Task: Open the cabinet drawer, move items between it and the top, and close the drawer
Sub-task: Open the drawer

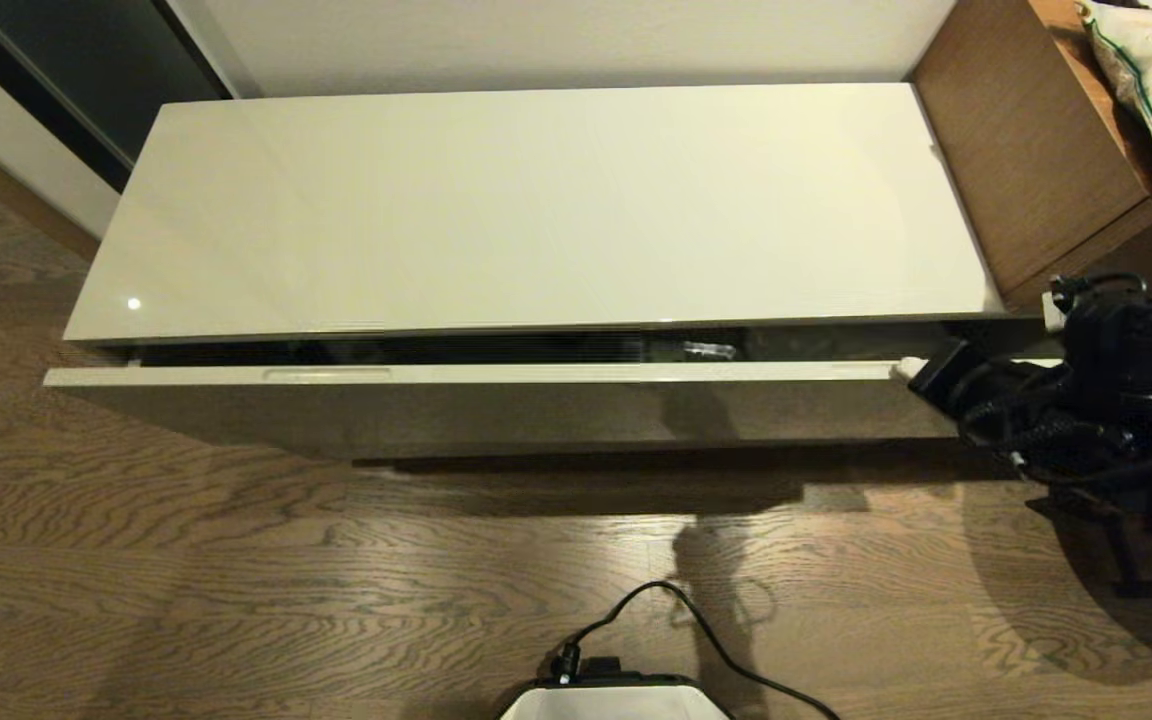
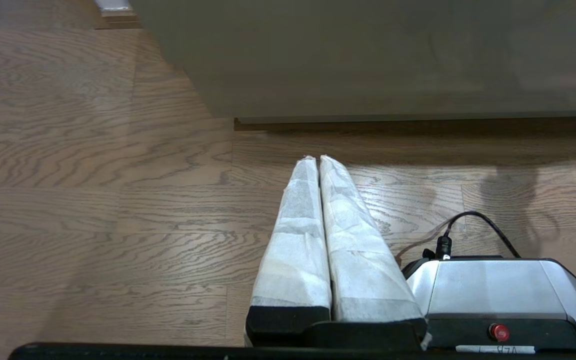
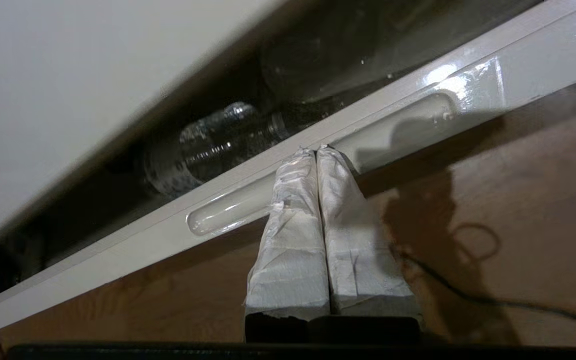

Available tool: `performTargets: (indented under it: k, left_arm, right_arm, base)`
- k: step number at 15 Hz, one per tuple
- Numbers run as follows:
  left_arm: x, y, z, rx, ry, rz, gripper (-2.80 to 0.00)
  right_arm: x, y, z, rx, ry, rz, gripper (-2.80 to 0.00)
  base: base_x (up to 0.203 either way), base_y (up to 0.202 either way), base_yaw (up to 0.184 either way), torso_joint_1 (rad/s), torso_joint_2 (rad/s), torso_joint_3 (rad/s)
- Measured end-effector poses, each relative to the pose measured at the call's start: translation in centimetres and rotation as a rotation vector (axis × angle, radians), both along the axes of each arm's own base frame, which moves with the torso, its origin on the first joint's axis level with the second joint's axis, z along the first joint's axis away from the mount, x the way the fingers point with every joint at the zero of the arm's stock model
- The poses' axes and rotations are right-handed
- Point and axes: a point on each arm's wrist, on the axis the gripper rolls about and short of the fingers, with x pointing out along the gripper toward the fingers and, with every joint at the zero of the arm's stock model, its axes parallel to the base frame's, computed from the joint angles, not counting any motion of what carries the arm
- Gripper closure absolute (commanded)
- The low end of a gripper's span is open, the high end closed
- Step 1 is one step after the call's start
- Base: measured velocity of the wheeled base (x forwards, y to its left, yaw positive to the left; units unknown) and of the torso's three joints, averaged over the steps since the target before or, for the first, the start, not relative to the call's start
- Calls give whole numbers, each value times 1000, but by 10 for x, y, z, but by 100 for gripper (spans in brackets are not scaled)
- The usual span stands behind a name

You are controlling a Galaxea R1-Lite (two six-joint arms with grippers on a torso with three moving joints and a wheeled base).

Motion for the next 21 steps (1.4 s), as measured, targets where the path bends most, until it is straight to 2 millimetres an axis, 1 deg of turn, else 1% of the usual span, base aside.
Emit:
performTargets:
  k: [1, 3, 6, 8, 9, 11, 13, 15, 18, 21]
  left_arm:
    - [0, 0, 0, 0, 0, 0, 0]
    - [0, 0, 0, 0, 0, 0, 0]
    - [0, 0, 0, 0, 0, 0, 0]
    - [0, 0, 0, 1, 1, 0, 0]
    - [0, 0, 0, 0, 1, 1, 0]
    - [0, 0, 0, 0, 0, 0, 0]
    - [0, 0, 0, 0, 0, 1, 0]
    - [0, 0, 0, 0, 0, 0, 0]
    - [0, 0, 0, 0, 0, 0, 0]
    - [0, 0, 0, 0, 0, 0, 0]
  right_arm:
    - [-11, -1, -5, 6, 52, 3, 0]
    - [-38, -3, -16, 6, 235, 7, 0]
    - [-89, -12, -17, -13, 489, 27, 0]
    - [-116, -17, -4, -6, 518, 35, 0]
    - [-124, -20, 10, 5, 452, 29, 0]
    - [-147, -27, 22, -11, 414, -15, 0]
    - [-160, -31, 32, -17, 370, -50, 0]
    - [-163, -32, 41, -7, 320, -50, 0]
    - [-162, -32, 50, 7, 284, -40, 0]
    - [-163, -32, 55, -9, 308, -9, 0]
  base:
    - [0, 0, 0, 0, 0, 0]
    - [0, 0, 0, 0, 0, 0]
    - [0, 0, 0, 0, 0, 0]
    - [0, 0, 0, 4, 28, -8]
    - [0, 0, 0, 0, 0, 0]
    - [0, 0, 0, 0, 0, 0]
    - [0, 0, 0, 0, 0, 0]
    - [0, 0, 0, 0, 0, 0]
    - [0, 0, 0, 0, 0, 0]
    - [0, 0, 0, 0, 0, 0]
